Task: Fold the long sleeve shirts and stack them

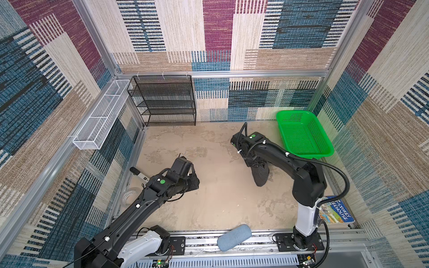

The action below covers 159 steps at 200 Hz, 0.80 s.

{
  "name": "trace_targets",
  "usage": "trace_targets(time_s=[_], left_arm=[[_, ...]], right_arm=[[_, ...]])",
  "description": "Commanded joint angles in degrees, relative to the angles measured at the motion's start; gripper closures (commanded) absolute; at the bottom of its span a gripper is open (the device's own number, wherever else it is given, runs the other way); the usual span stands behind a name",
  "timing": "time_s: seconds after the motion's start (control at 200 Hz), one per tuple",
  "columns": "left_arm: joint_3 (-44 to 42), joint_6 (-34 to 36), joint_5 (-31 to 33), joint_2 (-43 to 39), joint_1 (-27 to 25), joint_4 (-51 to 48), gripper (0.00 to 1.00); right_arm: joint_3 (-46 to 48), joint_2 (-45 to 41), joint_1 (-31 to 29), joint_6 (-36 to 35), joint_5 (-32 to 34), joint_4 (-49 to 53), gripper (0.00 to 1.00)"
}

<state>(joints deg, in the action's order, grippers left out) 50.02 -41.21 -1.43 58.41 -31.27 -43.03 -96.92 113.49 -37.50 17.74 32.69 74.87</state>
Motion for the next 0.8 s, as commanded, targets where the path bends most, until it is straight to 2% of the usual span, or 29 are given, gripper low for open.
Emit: trace_targets(time_s=[0.0,0.18,0.33,0.396,0.451,0.641,0.791], left_arm=[[-0.8,-0.9,1.2,-0.9,0.1,-1.7,0.58],[-2.5,-0.7,1.1,-2.0,0.5,-1.5,0.58],[-4.5,-1.2,1.4,-3.6,1.5,-0.9,0.58],[-5.2,-1.6,1.4,-5.0,2.1,-1.2,0.58],[-5.7,-1.7,1.6,-6.3,2.5,-1.6,0.58],[-6.7,-1.9,2.1,-9.8,4.1,-3.0,0.57],[-7.3,-1.8,0.9,-9.4,4.6,-2.0,0.57]], right_arm=[[-1.3,4.3,-2.0,0.8,2.4,2.1,0.88],[-8.1,10.1,-6.8,3.3,-0.7,2.1,0.76],[-15.4,15.6,-10.7,5.6,-5.8,2.0,0.54],[-18.8,18.6,-12.6,5.6,-7.7,2.0,0.40],[-21.4,20.8,-13.8,5.7,-9.3,2.1,0.33],[-26.3,23.3,-16.2,7.8,-11.7,2.0,0.24],[-24.2,19.7,-17.1,10.7,-11.2,1.7,0.20]])
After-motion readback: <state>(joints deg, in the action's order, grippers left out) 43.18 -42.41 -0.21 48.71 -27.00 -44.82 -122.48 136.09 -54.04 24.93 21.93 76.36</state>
